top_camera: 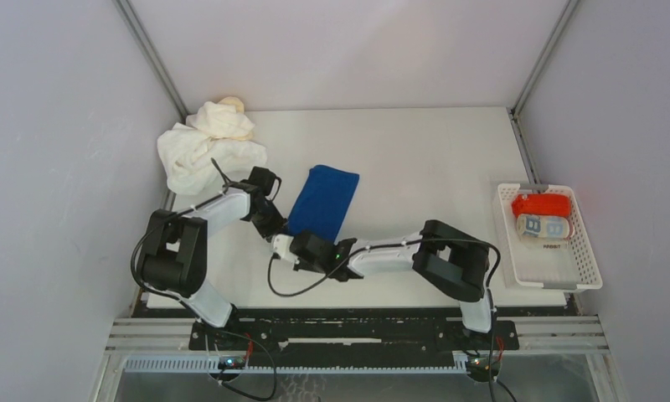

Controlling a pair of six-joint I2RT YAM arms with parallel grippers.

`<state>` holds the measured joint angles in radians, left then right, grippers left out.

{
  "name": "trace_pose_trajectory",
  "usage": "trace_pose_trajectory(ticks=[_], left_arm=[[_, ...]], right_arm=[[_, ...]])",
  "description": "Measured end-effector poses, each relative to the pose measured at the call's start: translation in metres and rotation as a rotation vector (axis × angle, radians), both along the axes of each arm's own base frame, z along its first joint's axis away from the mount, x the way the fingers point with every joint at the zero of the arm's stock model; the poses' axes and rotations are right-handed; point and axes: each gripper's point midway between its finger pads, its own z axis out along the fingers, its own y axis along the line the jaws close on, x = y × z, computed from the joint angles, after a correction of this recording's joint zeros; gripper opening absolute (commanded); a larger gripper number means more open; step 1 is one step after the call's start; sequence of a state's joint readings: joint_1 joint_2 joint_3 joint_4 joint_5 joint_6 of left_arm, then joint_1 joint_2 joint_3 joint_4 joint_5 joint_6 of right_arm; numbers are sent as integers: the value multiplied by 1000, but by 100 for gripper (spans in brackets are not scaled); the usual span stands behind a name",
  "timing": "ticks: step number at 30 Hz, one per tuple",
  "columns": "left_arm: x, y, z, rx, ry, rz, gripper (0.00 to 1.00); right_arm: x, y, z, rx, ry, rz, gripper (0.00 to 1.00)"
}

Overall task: Roll the towels
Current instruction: Roll the towel at the center of the board.

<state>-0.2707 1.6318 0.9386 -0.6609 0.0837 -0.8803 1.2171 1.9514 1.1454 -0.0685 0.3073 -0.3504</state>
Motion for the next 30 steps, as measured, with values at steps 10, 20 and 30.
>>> trace_pose_trajectory(ticks=[10,20,30], left_arm=[[13,17,46,-6,-227,110,78],[-4,20,55,-85,-364,164,90],[-13,4,28,-178,-323,171,86]], right_arm=[[15,-2,12,314,633,-56,0],[23,-8,15,609,1286,-192,0],[29,-13,10,672,1609,-341,0]])
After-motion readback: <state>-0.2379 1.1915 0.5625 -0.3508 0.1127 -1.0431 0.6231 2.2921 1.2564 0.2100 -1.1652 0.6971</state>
